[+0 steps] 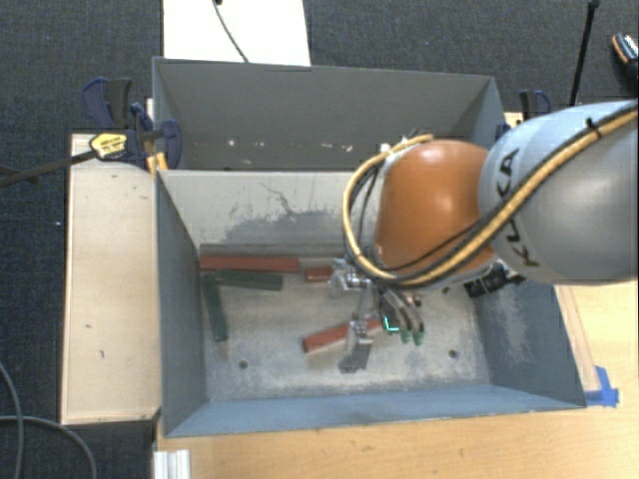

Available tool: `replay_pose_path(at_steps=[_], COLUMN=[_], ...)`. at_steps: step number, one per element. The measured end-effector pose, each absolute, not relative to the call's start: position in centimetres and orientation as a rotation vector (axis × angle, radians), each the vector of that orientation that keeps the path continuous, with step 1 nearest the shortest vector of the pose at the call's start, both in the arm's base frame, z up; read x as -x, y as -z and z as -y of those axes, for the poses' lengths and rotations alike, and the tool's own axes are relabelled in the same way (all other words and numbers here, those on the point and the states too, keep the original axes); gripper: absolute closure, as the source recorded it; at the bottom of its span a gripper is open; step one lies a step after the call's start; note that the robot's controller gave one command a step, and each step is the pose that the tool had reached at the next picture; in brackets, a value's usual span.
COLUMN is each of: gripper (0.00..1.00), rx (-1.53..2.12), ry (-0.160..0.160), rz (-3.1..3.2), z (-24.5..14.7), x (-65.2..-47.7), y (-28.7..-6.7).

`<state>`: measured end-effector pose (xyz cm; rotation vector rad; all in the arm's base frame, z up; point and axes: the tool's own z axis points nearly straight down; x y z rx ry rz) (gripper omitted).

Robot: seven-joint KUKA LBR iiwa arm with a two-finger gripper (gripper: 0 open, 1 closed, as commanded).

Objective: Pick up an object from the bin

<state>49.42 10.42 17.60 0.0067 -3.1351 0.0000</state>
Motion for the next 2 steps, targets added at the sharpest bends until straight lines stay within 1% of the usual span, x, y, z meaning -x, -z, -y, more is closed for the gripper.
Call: replay_pose_path(at_steps=[1,2], gripper=[0.00,1.00], rx=[-0.177,-0.167], ry=[-0.001,0.002], rz=[3.131,3.138], z=[-9.95,-10.01], x=[-51.35,-51.51], y=[-6.63,-7.04])
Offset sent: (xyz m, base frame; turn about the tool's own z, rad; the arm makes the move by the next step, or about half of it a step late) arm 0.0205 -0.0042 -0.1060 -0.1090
